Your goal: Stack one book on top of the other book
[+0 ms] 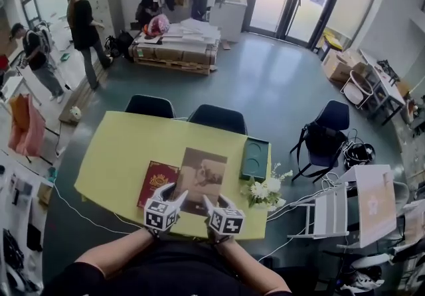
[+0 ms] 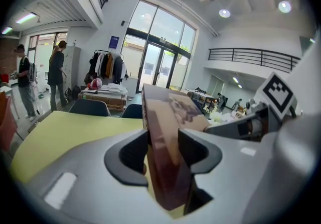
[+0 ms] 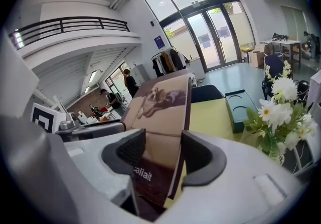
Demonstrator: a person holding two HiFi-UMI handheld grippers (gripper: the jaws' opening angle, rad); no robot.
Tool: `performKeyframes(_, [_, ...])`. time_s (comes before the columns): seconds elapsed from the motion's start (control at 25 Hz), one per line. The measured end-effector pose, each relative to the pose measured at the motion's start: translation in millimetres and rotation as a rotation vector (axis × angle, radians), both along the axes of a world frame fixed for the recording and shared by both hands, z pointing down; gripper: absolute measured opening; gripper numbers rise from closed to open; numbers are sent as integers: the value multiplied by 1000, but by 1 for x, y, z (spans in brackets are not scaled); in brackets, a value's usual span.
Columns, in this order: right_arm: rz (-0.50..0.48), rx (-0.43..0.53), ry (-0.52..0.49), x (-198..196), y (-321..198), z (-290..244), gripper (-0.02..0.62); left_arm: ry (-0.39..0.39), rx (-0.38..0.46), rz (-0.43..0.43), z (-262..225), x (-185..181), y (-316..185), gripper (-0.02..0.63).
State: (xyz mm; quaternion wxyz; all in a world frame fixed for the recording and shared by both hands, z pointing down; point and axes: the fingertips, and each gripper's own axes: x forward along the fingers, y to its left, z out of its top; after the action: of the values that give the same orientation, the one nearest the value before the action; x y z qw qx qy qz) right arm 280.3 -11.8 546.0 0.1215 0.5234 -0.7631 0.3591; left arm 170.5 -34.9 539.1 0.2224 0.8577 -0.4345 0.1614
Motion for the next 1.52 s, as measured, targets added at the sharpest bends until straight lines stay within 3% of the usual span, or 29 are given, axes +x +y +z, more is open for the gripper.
performKeyframes(0.16, [-23,4,4,-18,0,3,222,8,-2,-30,3,-18,3,204])
performKeyframes(0.44, [-54,7,29,-83,9,-2,224,34,-4,-53,2,-85,16,204])
performKeyframes(0.84, [-10,40,65,-248,11,-13,224,64,6,-12,-7,-248,14,202])
performKeyframes(1.0, [39,37,73,-291,14,-10,222,74,2,33,-3,-290,12,202])
performKeyframes(1.12, [69,42,84,-303,14,-5,222,81,-6,66,3,-301,8,202])
performKeyframes(1.28, [91,30,98,-291,14,0,224,93,-26,87,11,-289,5,202])
performKeyframes(1.52, [72,2,104,-280,5,15,224,112,-67,62,28,-280,0,202])
